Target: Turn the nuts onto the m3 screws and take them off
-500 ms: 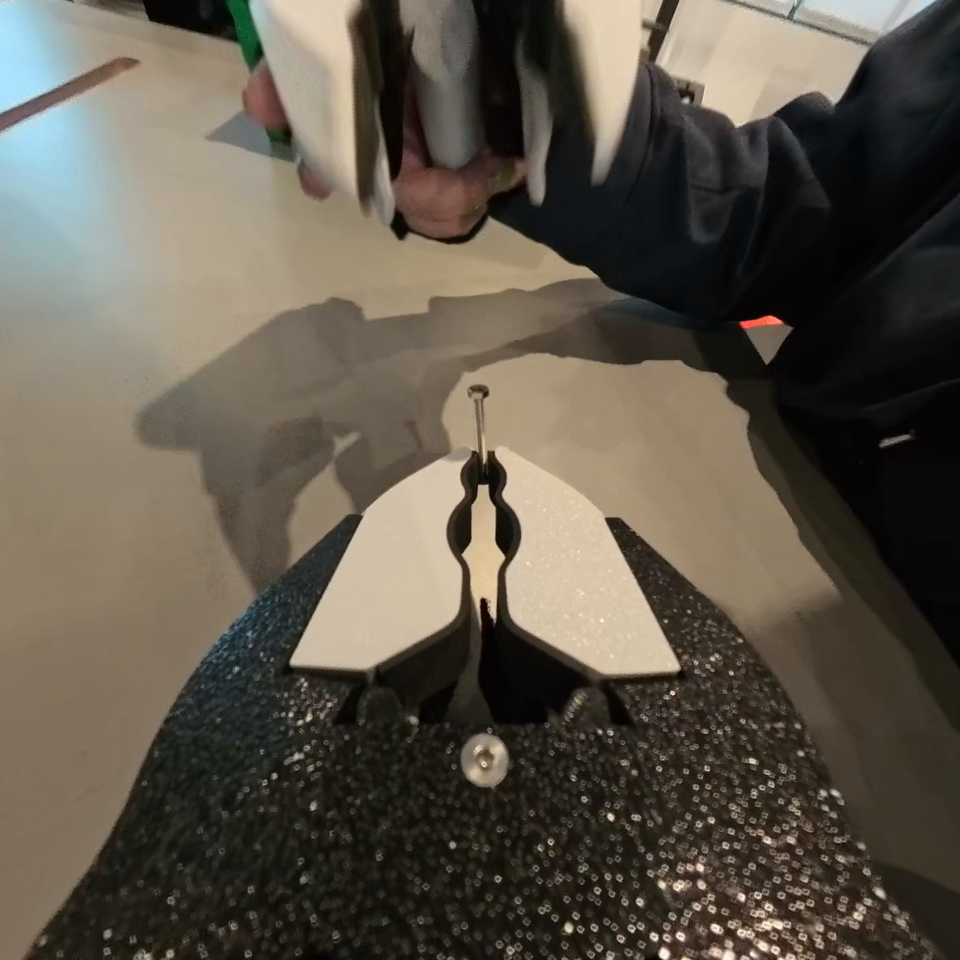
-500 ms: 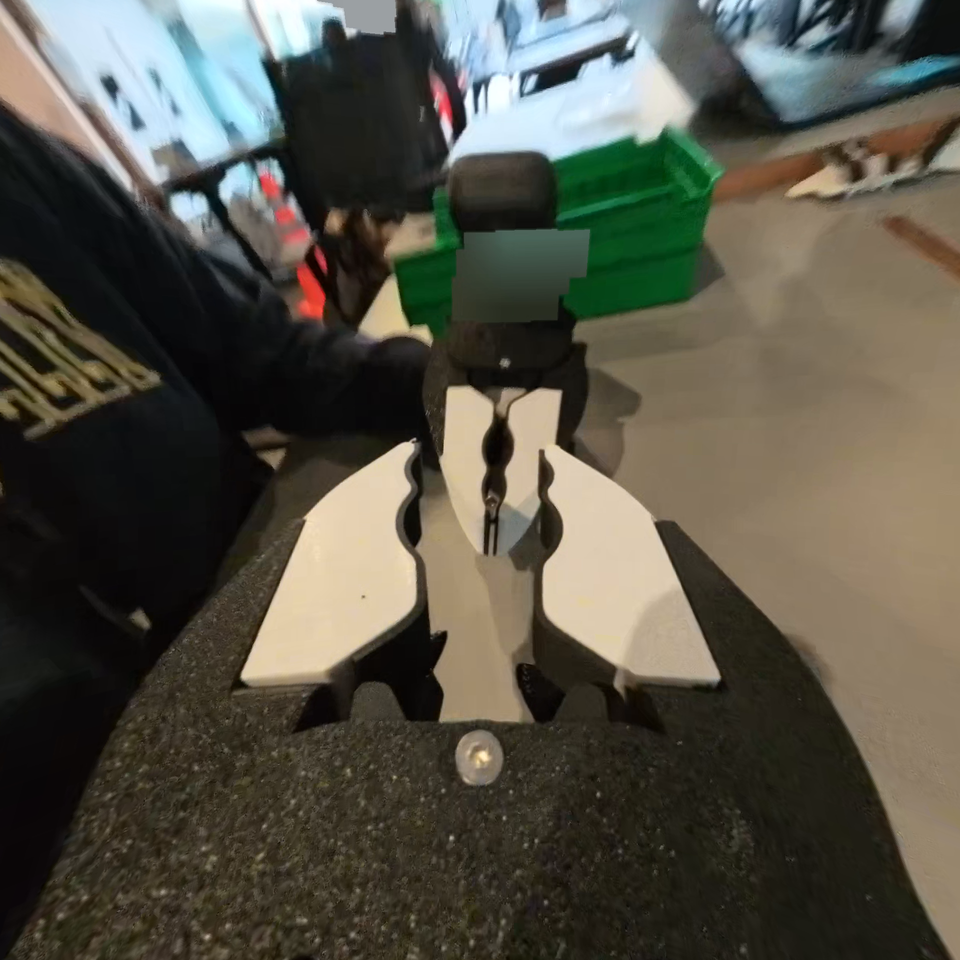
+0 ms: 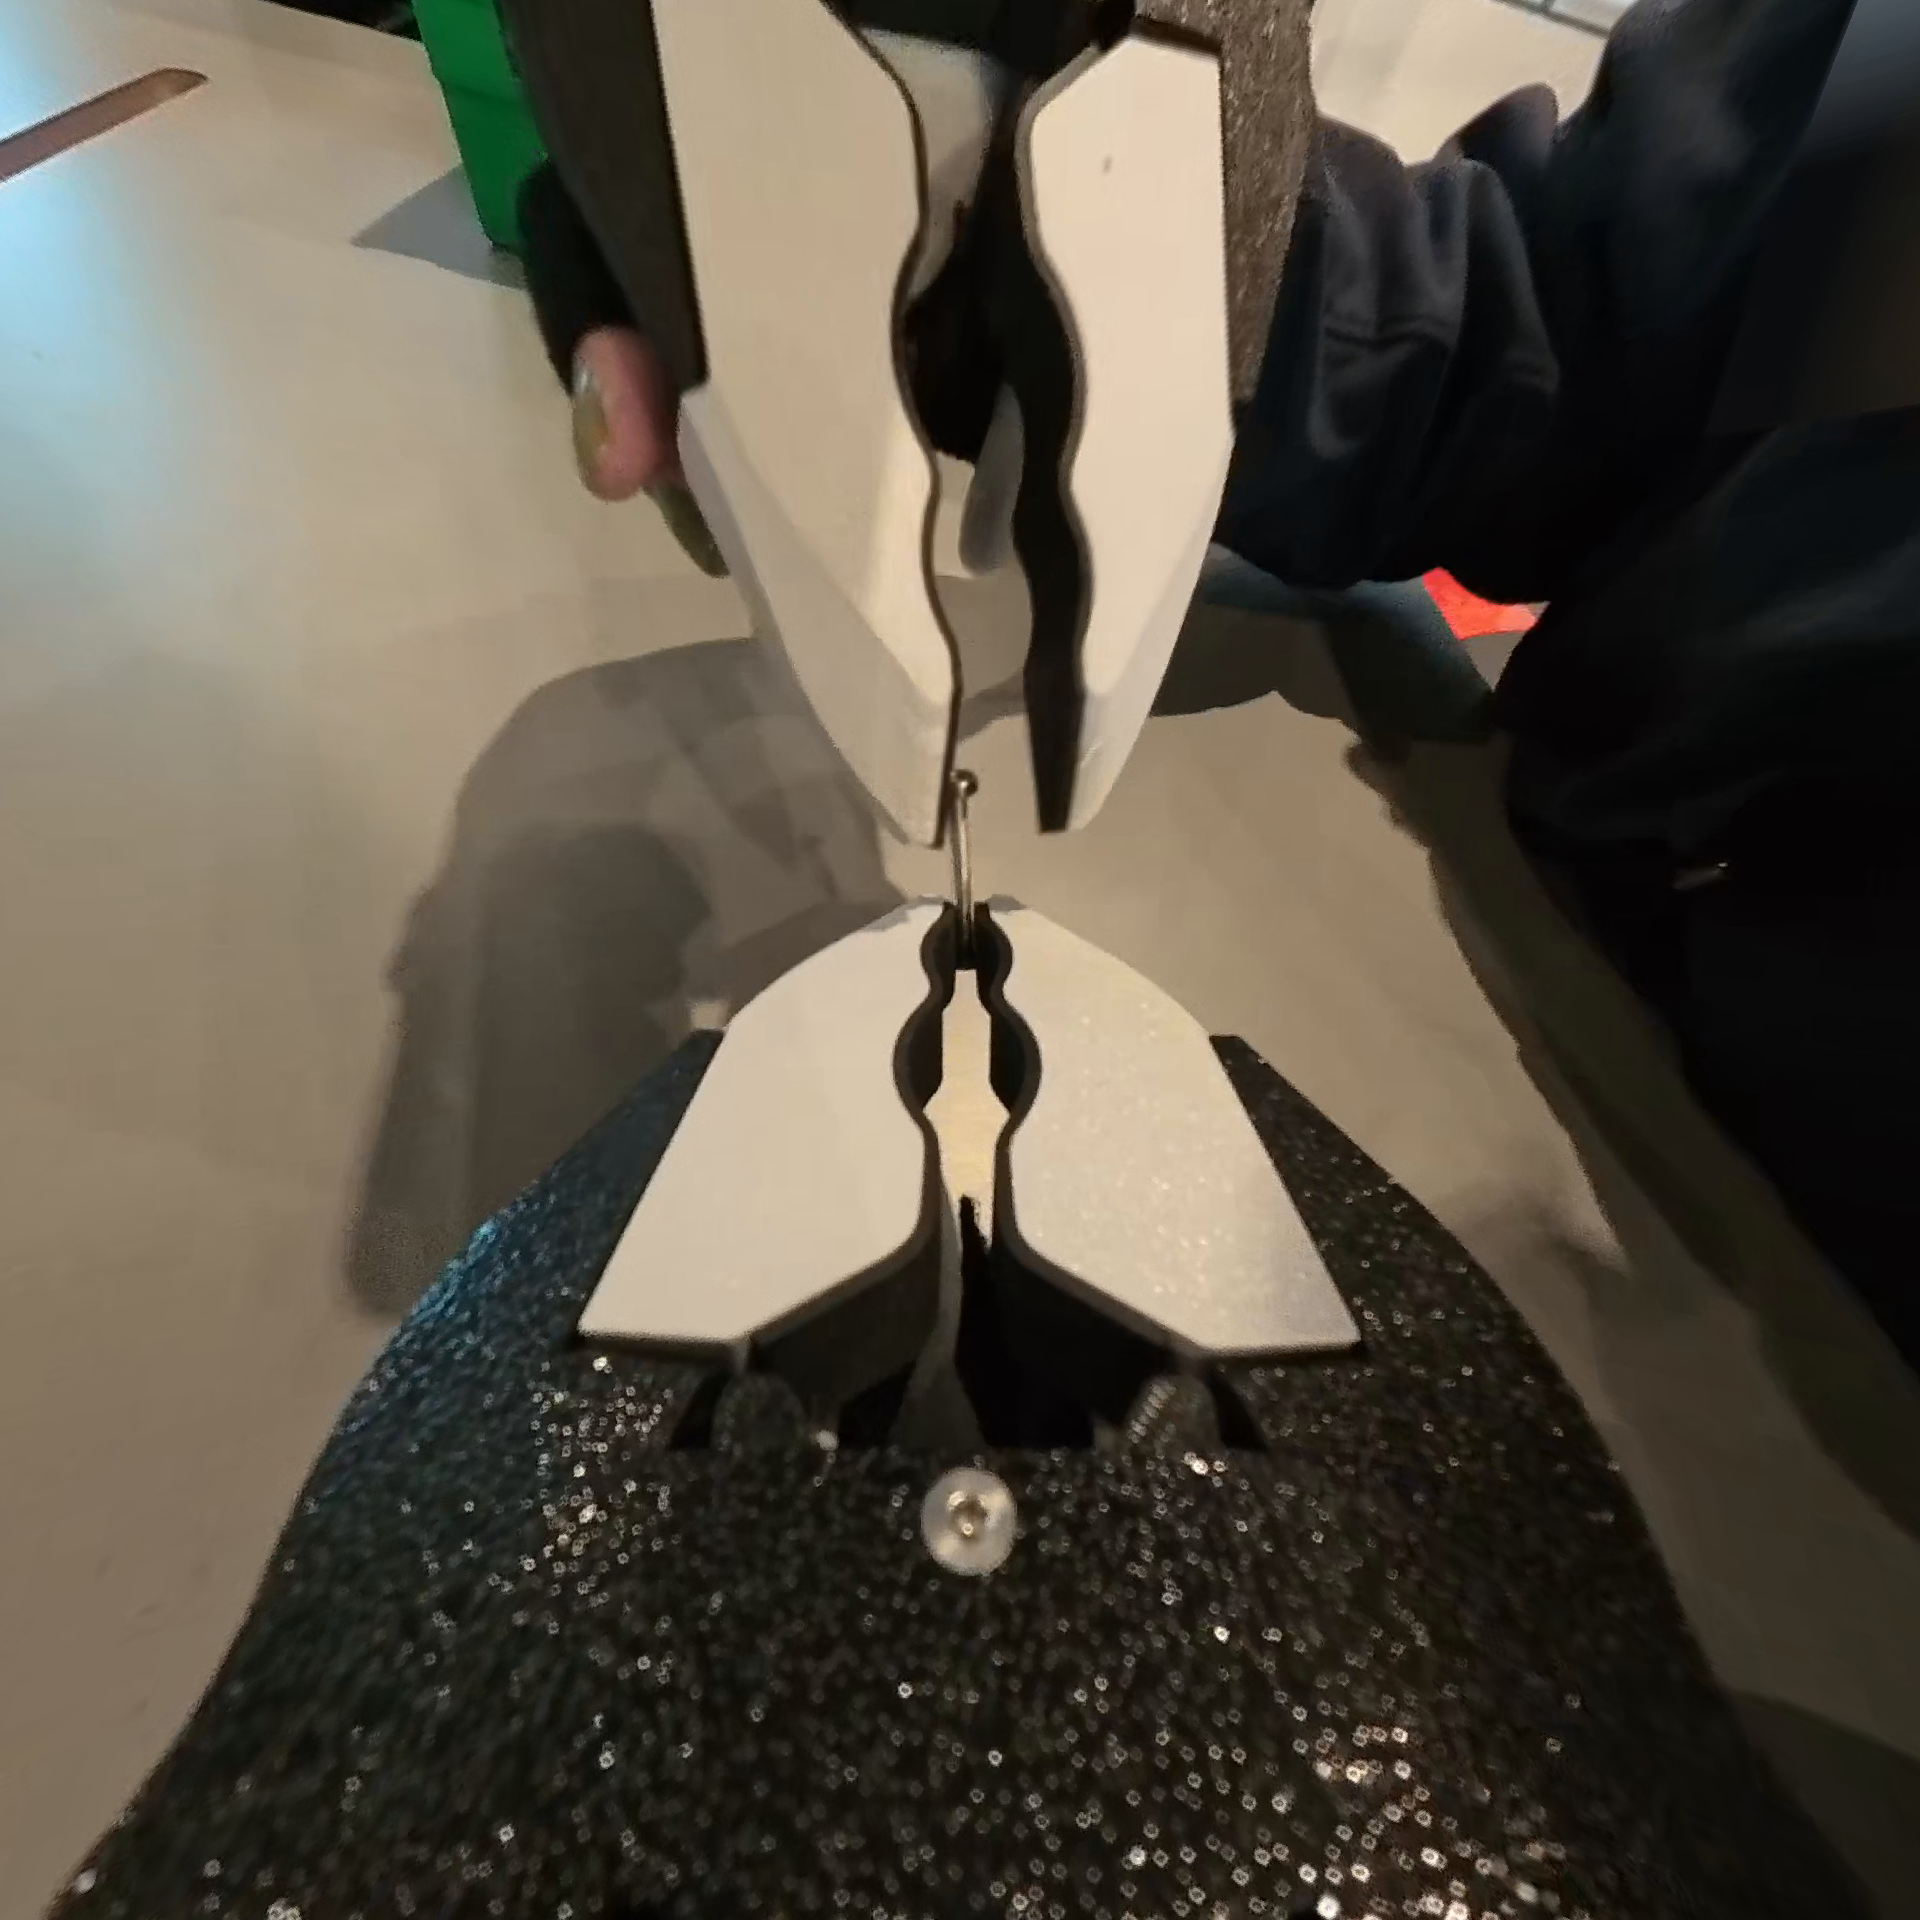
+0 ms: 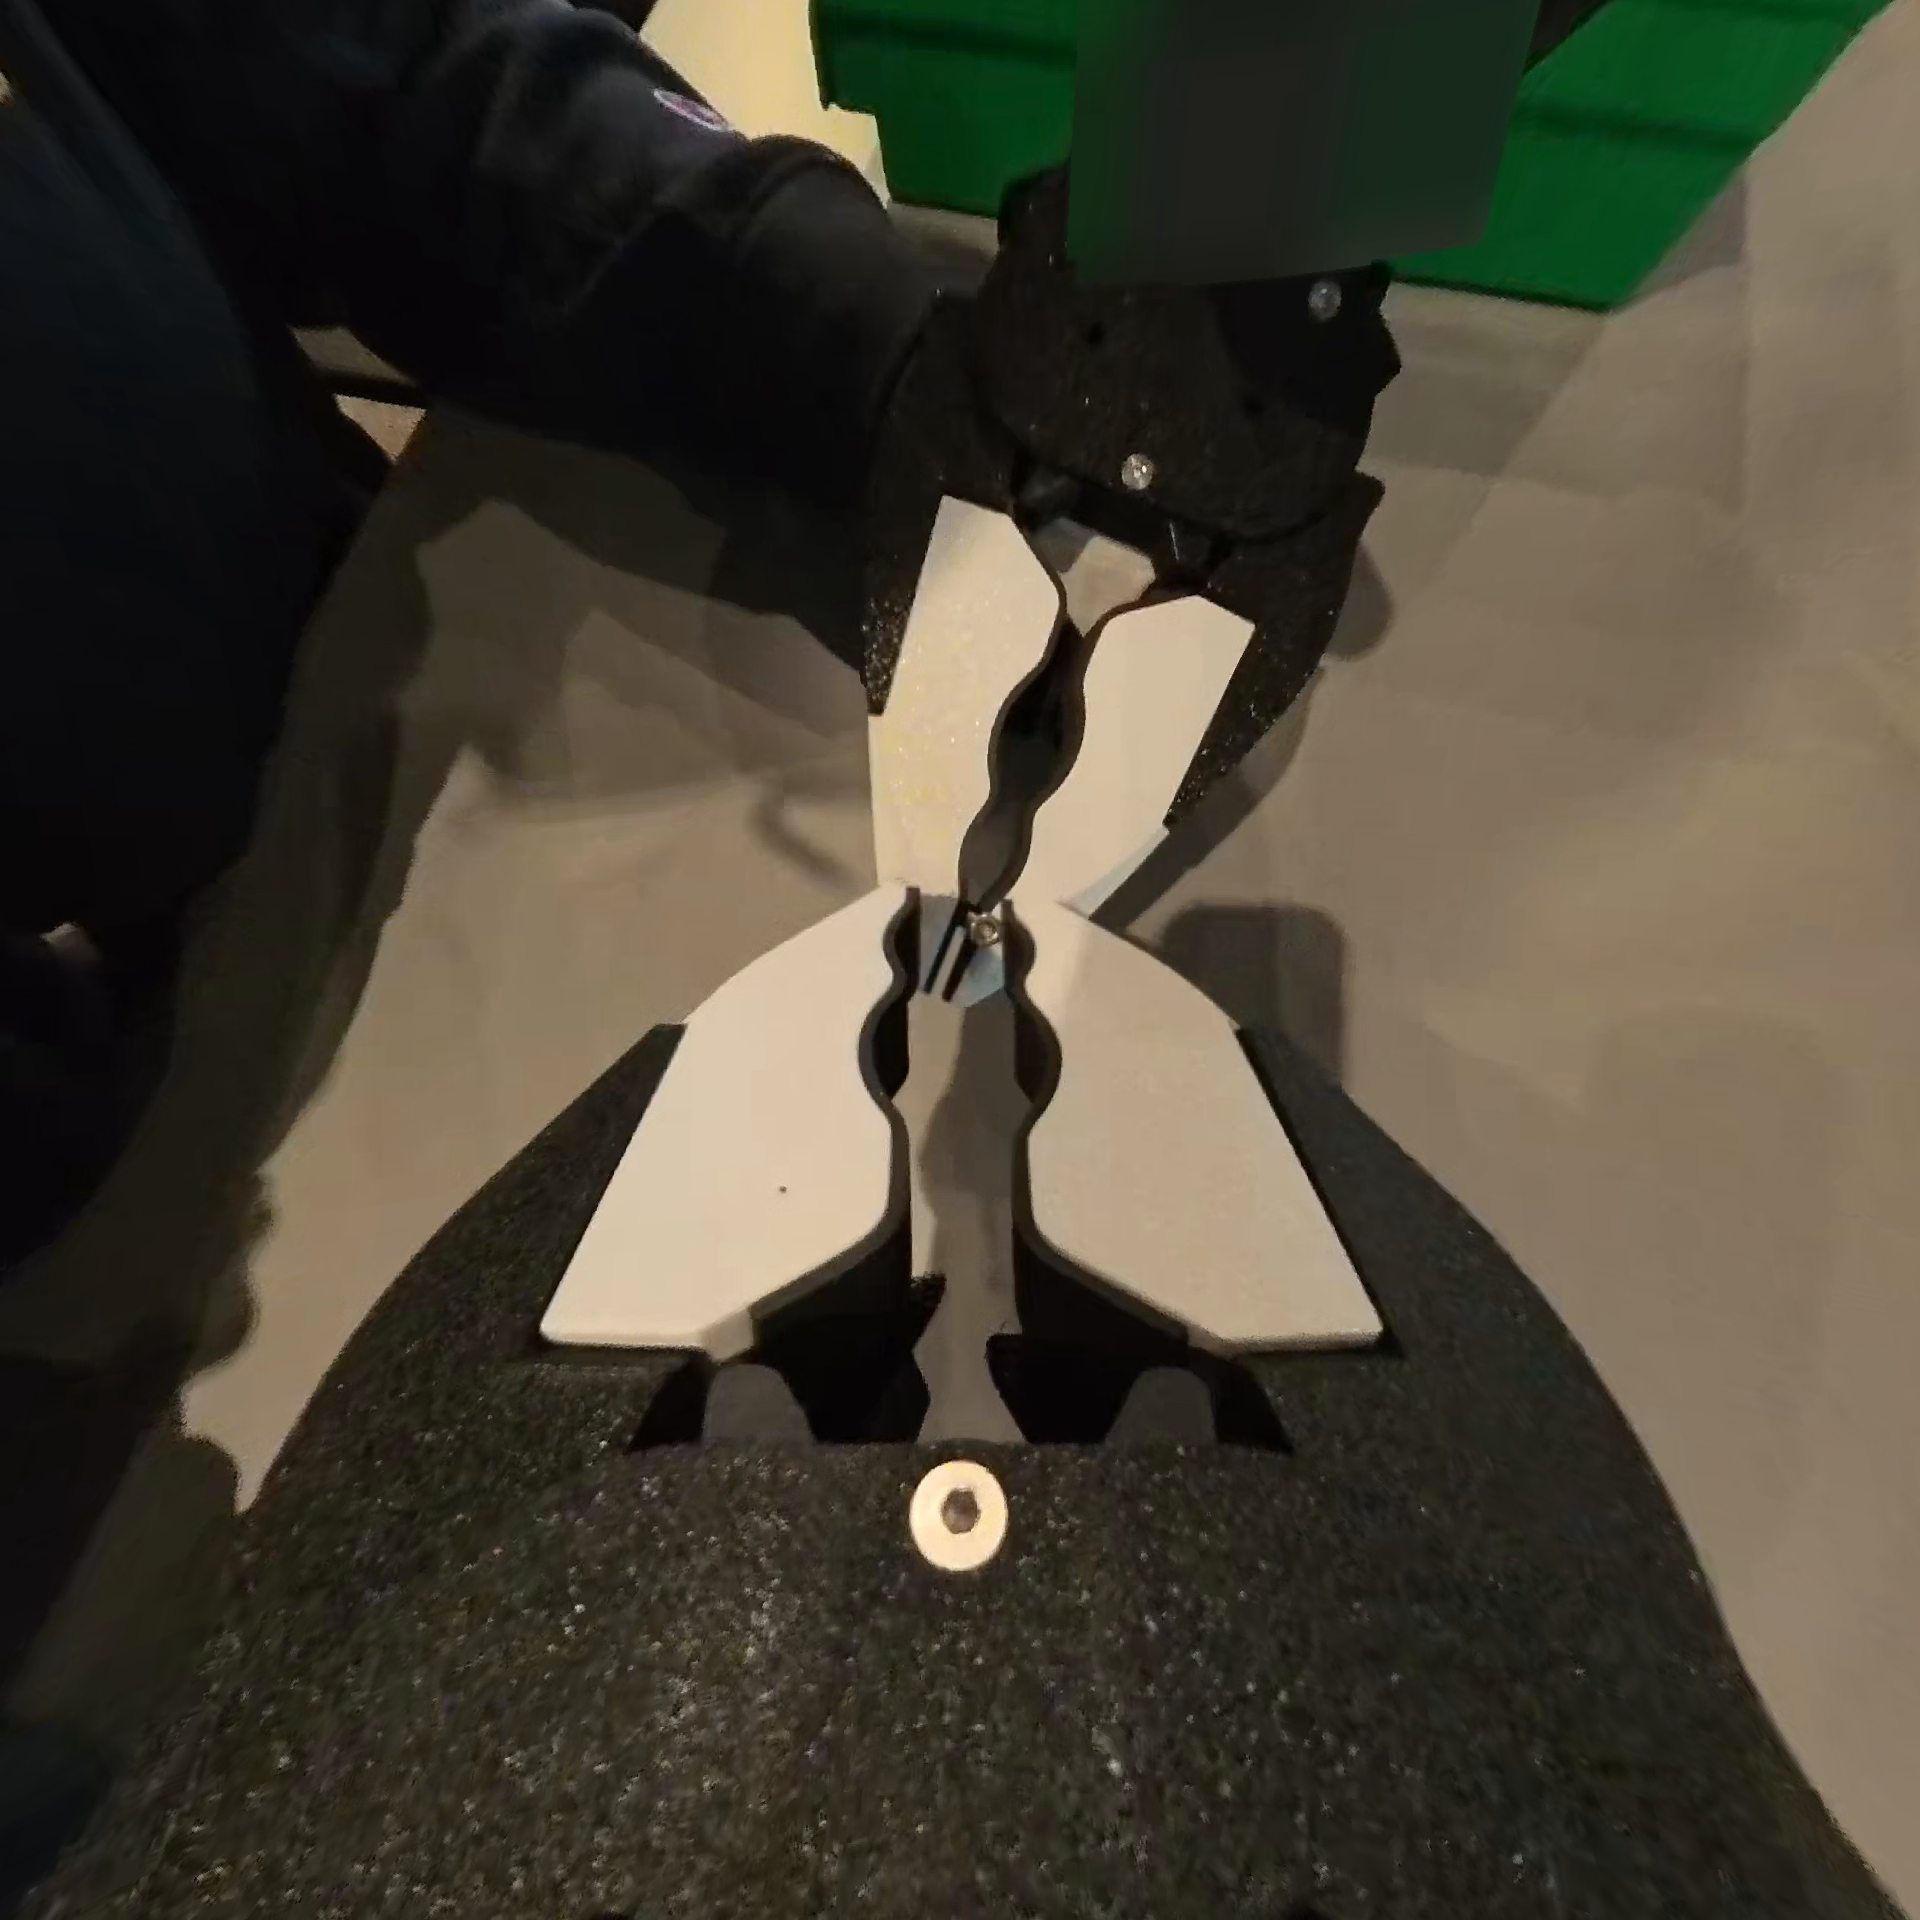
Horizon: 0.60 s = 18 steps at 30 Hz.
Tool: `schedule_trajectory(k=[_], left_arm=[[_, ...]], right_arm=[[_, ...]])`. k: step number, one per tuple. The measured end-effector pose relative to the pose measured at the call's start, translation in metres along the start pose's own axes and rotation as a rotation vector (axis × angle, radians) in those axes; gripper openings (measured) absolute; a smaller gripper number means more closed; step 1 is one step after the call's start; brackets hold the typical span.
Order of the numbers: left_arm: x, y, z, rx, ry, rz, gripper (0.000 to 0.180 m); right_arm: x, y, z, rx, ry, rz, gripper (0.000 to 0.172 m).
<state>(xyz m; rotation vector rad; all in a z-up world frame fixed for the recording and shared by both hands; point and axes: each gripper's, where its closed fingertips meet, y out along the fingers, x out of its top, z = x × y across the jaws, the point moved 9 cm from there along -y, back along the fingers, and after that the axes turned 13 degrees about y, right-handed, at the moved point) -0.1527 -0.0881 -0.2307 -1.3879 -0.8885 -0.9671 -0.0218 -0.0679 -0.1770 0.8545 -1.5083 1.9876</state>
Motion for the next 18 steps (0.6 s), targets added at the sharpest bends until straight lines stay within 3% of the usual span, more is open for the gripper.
schedule_trajectory(k=[8,11,14,18], left_arm=[[0.000,0.003,-0.002,0.003,0.018,0.030,0.002],[0.000,0.003,-0.001,0.008,0.016,0.026,0.002],[-0.001,0.003,-0.002,0.011,0.021,0.031,0.003],[-0.001,0.004,-0.002,0.011,0.023,0.039,0.003]], right_arm=[[-0.004,0.004,0.006,-0.080,0.111,-0.050,0.005],[-0.007,-0.006,0.011,-0.149,0.138,-0.130,0.033],[-0.009,-0.027,0.018,-0.151,0.150,-0.286,0.035],[-0.013,-0.030,0.017,-0.166,0.152,-0.284,0.034]])
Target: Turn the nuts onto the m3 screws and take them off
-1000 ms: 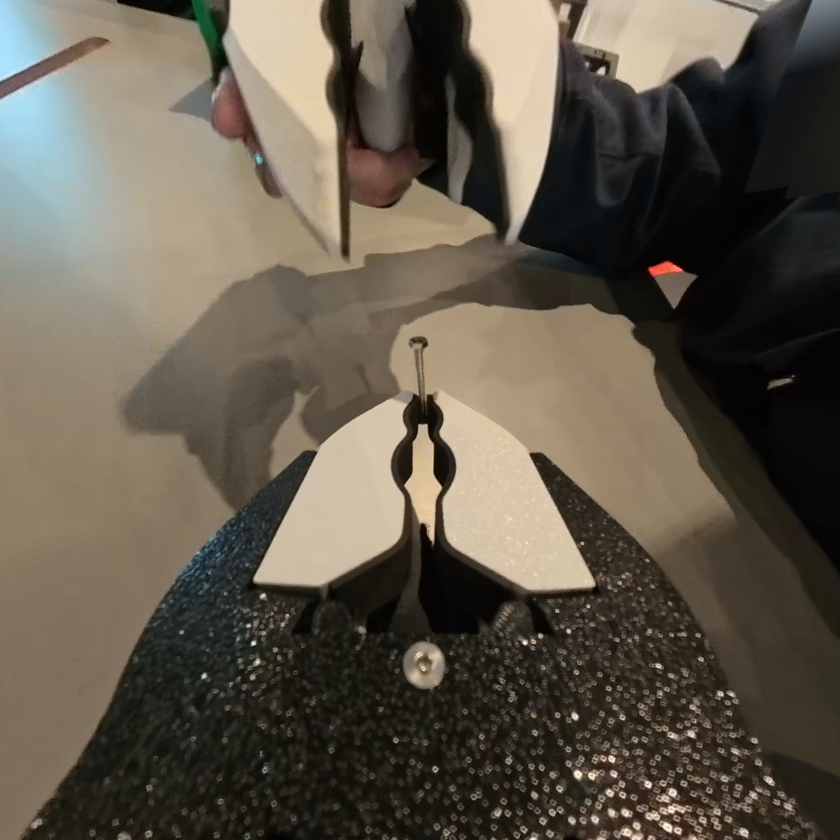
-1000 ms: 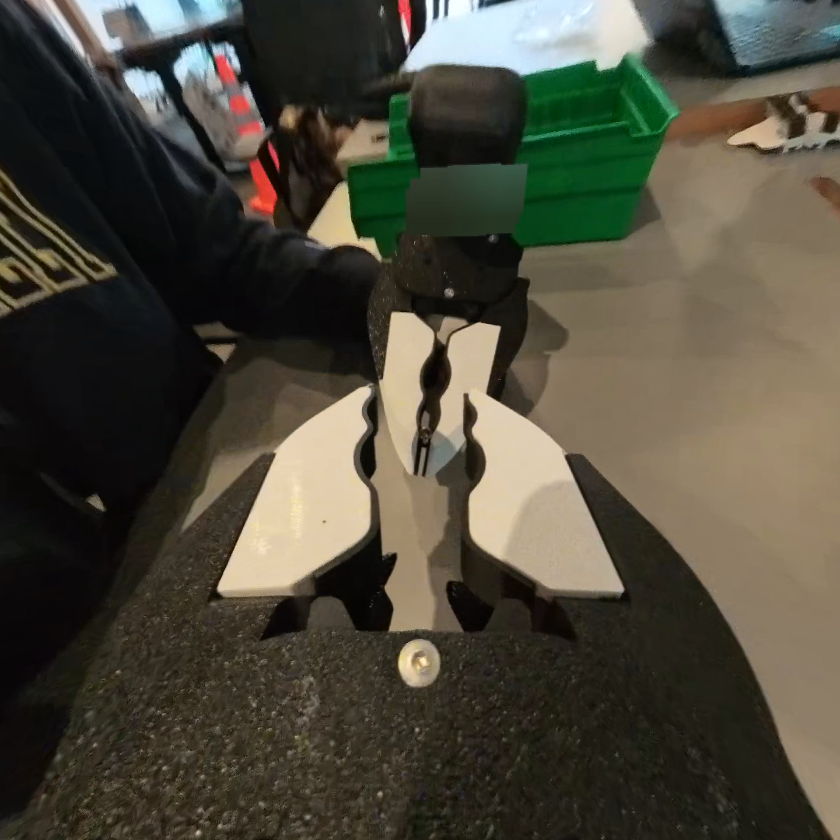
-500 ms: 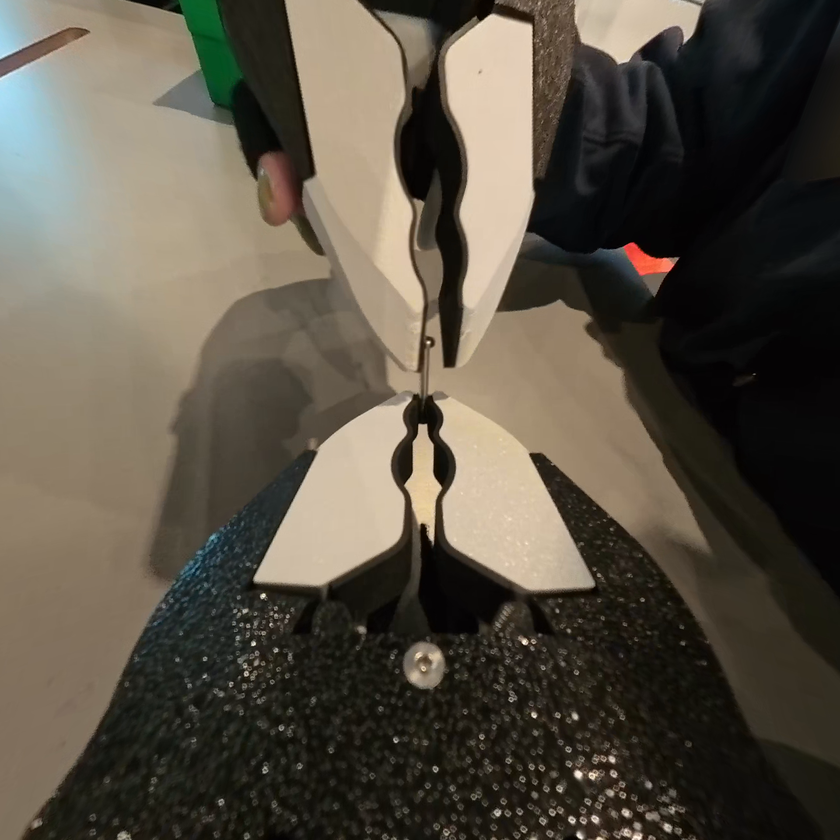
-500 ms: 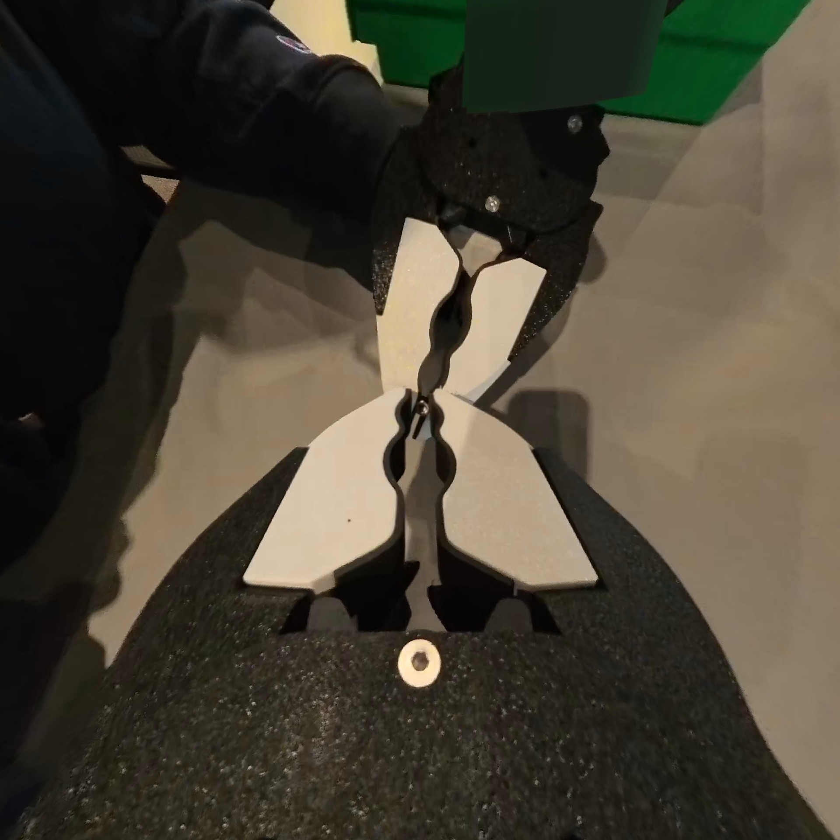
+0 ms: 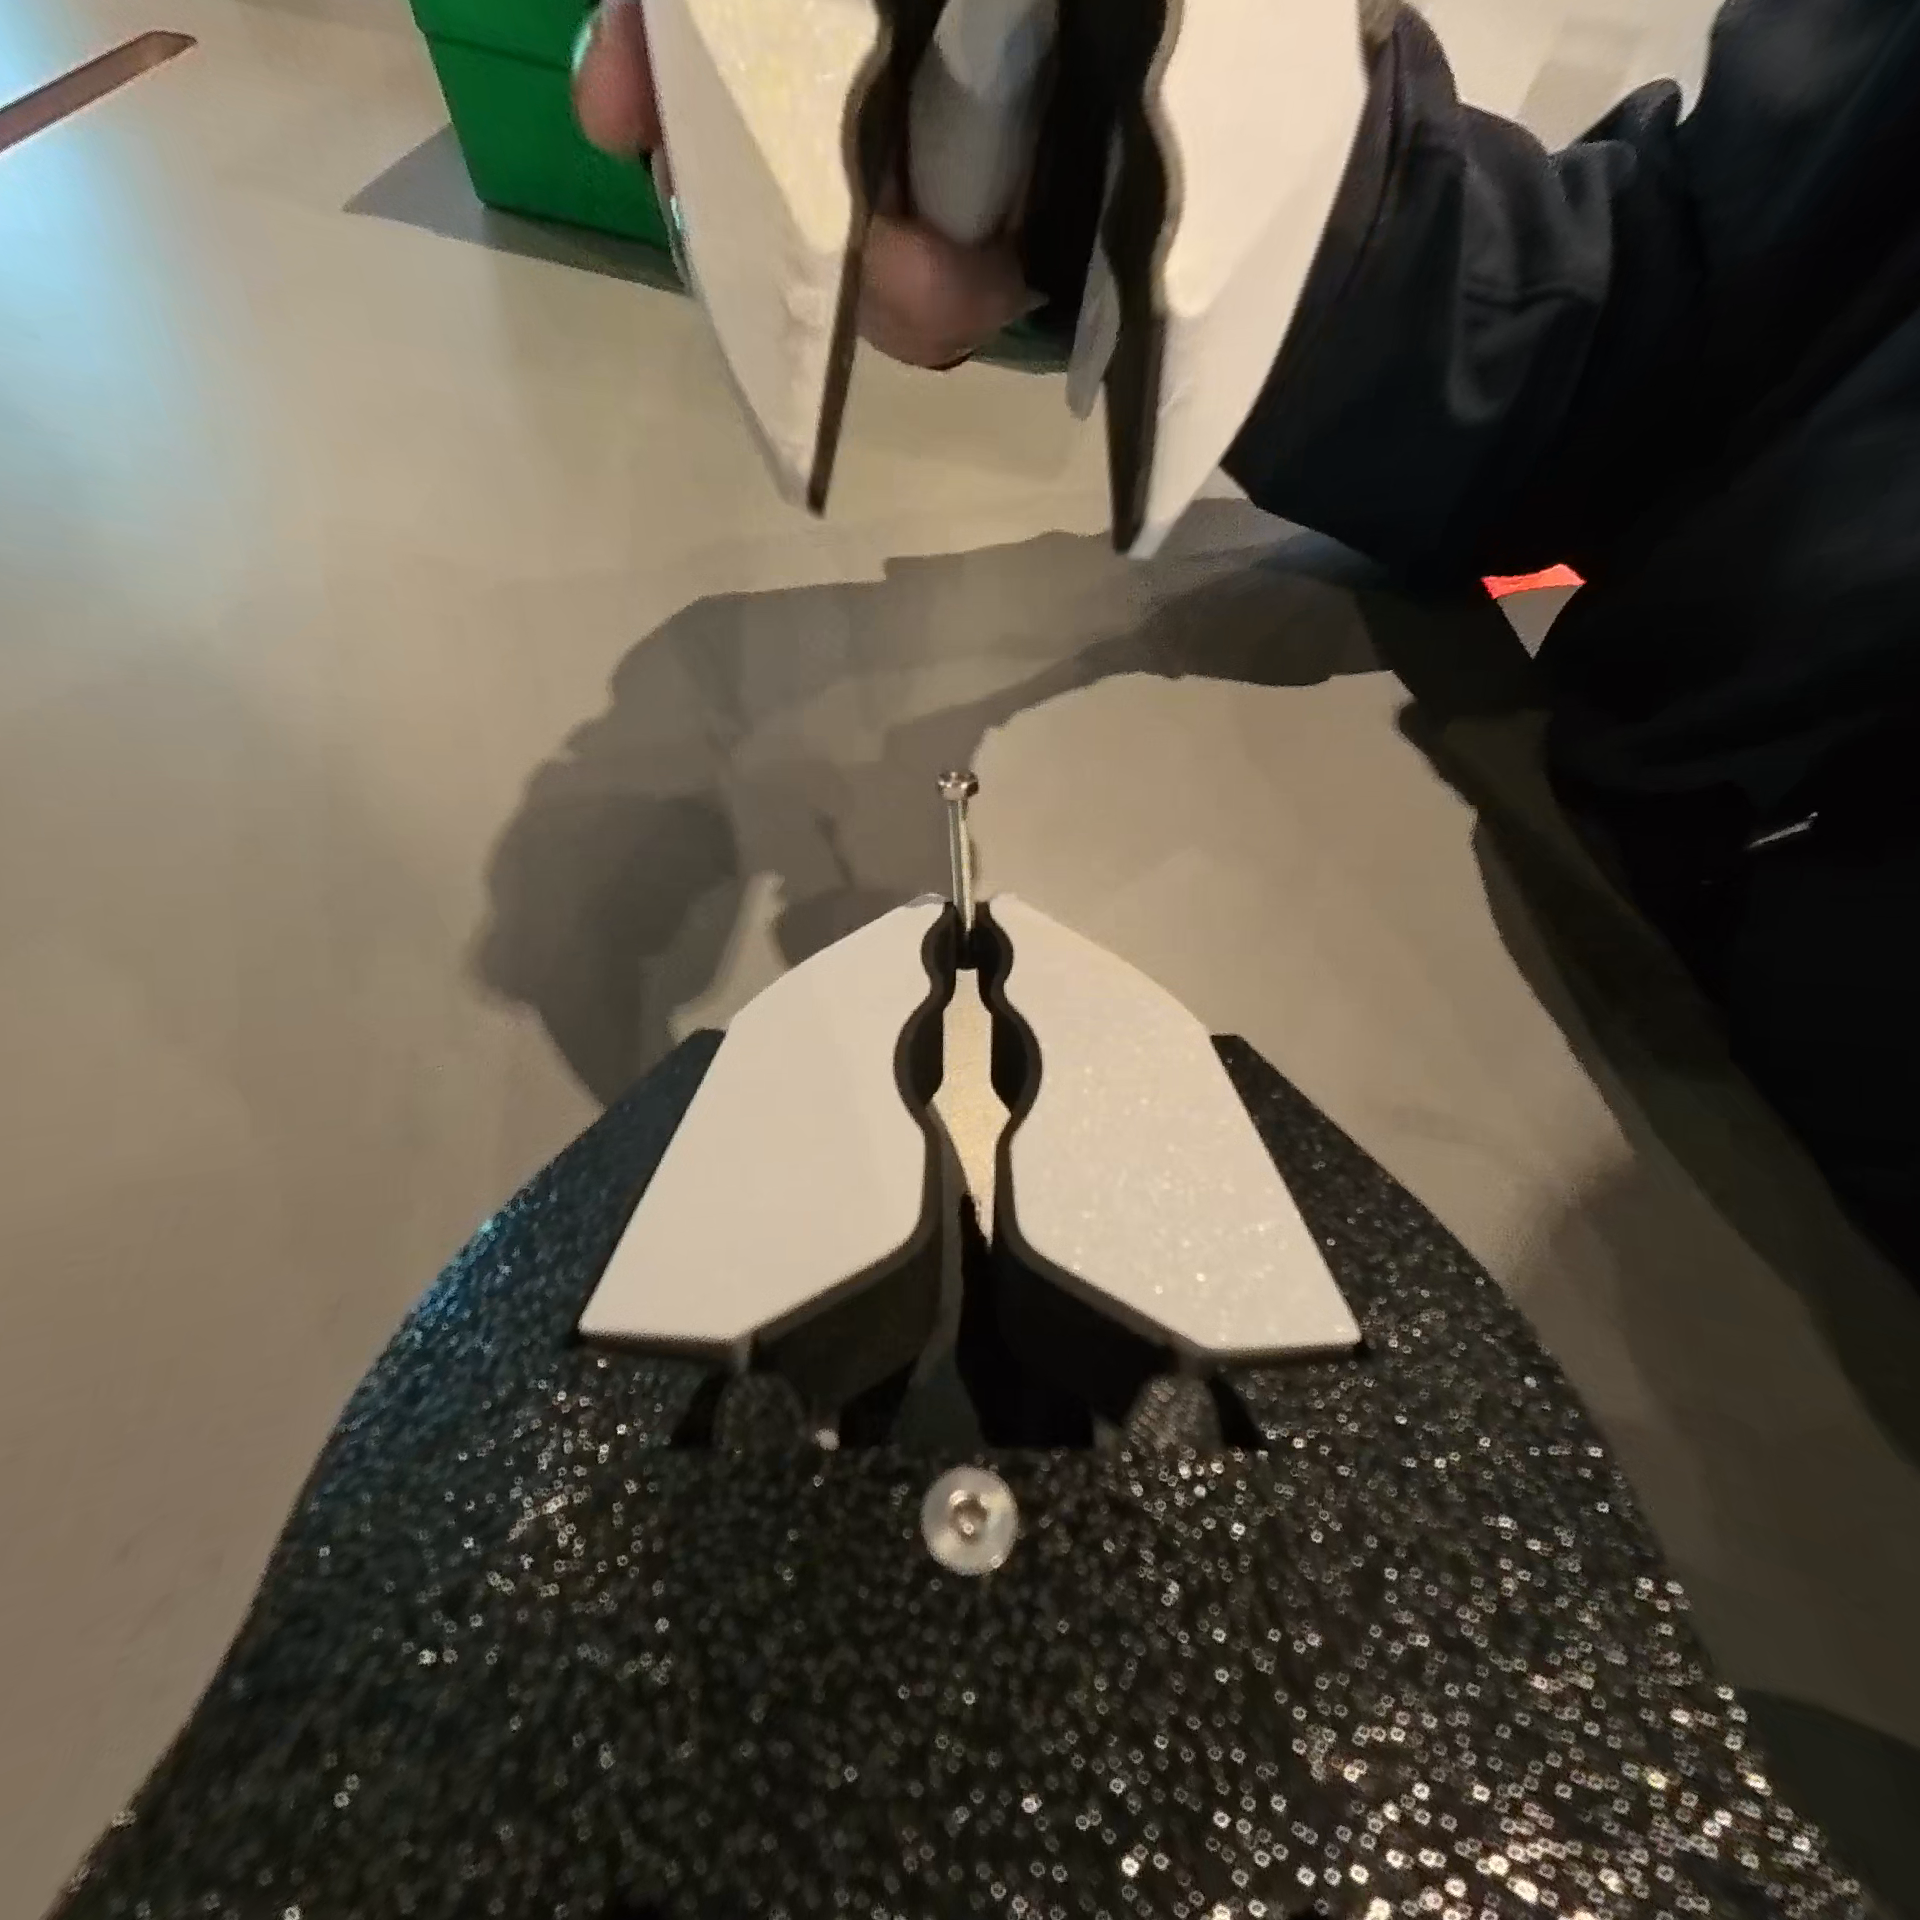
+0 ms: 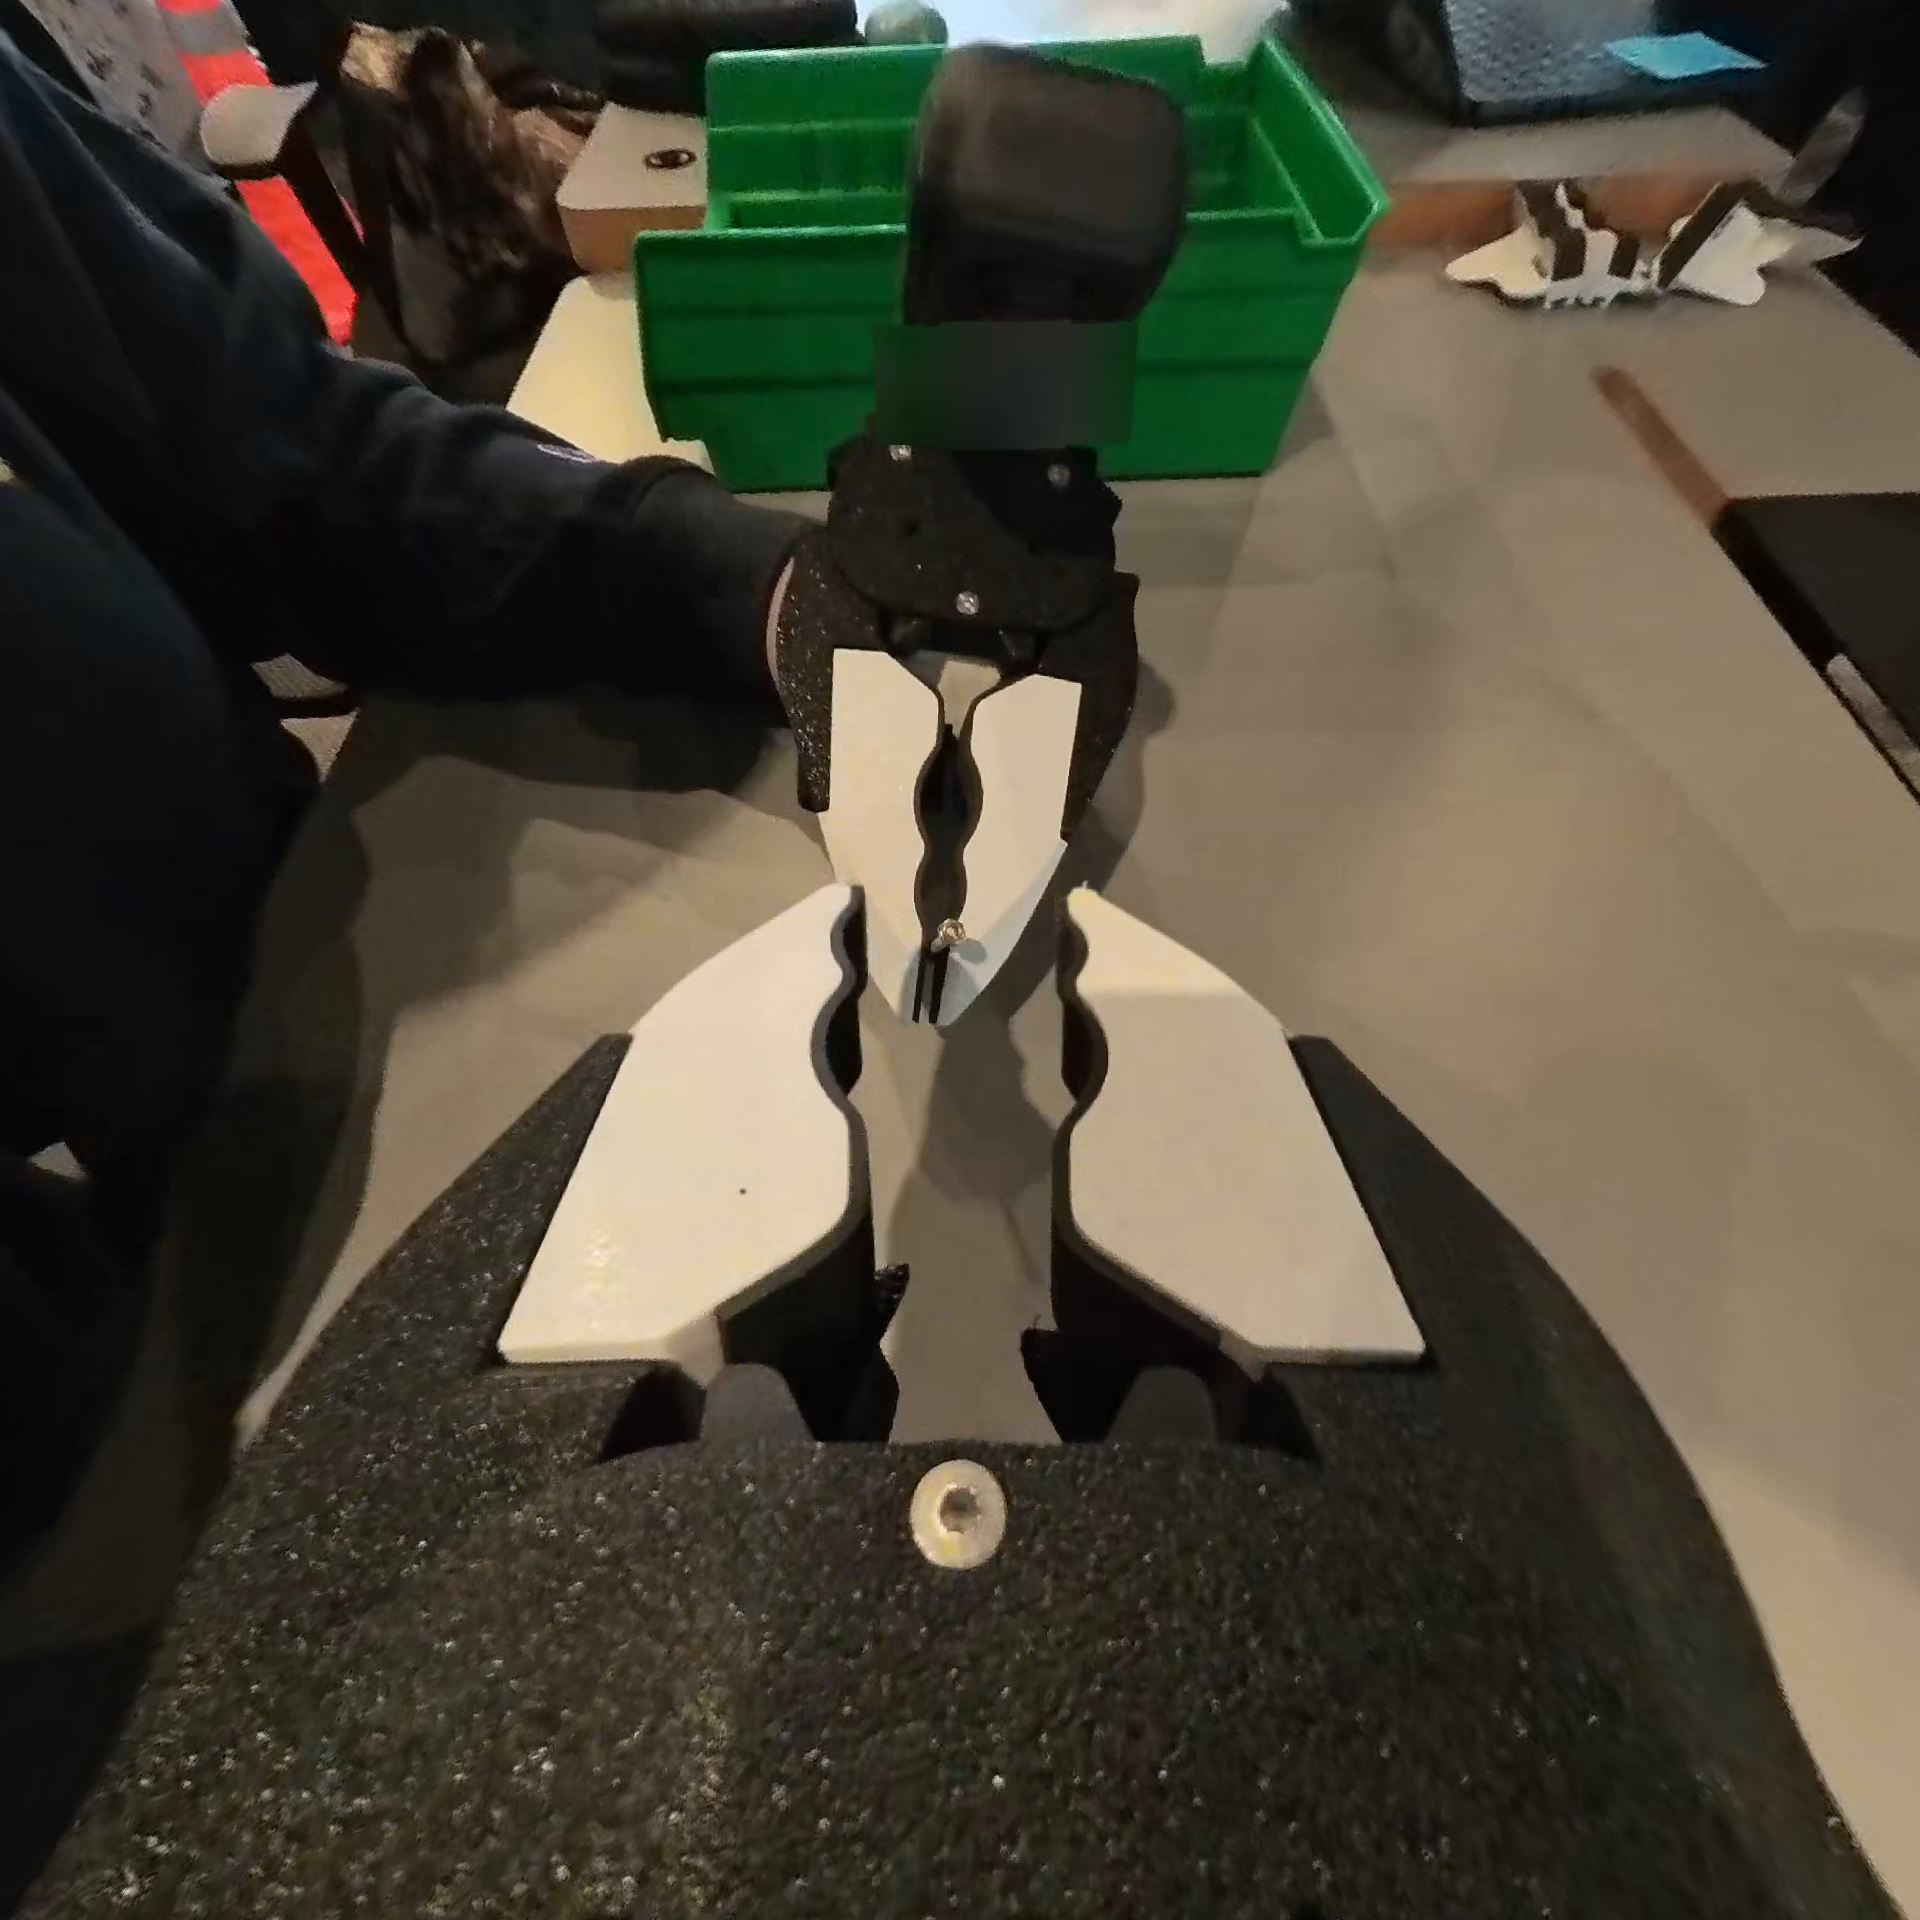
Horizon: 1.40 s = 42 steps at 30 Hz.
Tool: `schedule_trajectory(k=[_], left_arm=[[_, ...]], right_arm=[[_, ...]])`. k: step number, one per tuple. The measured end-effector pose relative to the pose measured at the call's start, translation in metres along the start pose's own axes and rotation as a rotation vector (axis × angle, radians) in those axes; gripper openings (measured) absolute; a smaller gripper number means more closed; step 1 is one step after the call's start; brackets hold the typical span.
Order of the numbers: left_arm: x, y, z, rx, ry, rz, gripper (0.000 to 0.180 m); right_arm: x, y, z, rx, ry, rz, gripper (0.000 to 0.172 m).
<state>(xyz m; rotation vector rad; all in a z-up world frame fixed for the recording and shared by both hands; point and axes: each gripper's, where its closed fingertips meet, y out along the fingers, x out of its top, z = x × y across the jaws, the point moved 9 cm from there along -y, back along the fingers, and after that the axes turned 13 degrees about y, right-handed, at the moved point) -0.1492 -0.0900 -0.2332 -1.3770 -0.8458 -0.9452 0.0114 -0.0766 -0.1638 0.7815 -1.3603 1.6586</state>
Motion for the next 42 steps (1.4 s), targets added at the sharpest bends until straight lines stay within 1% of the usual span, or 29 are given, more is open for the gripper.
schedule_trajectory(k=[7,12,14,22,28,33,36,42], left_arm=[[0.000,-0.001,0.001,0.009,-0.003,-0.015,0.002],[0.000,-0.003,0.001,0.022,-0.009,-0.029,0.002],[0.000,-0.003,0.001,0.030,-0.009,-0.032,0.002],[0.000,-0.005,0.001,0.048,-0.008,-0.042,0.002],[0.000,-0.007,0.003,0.055,-0.025,-0.067,0.002],[0.000,-0.004,0.001,0.045,-0.007,-0.031,0.003],[0.000,-0.002,0.000,0.041,0.004,-0.012,0.003],[0.000,-0.002,0.000,0.037,0.002,-0.005,0.002]], right_arm=[[-0.005,0.009,-0.006,-0.020,0.035,-0.053,0.031],[-0.020,0.009,-0.012,-0.036,0.120,-0.230,0.030],[-0.028,0.009,-0.013,-0.029,0.146,-0.259,0.031],[-0.036,0.009,-0.010,-0.006,0.092,-0.238,0.031],[-0.037,0.013,-0.008,0.039,0.114,-0.240,0.030],[-0.039,0.021,-0.007,0.054,0.115,-0.181,0.028],[-0.039,0.023,-0.007,0.099,0.132,-0.199,0.027],[-0.037,0.029,-0.005,0.110,0.105,-0.213,0.023]])
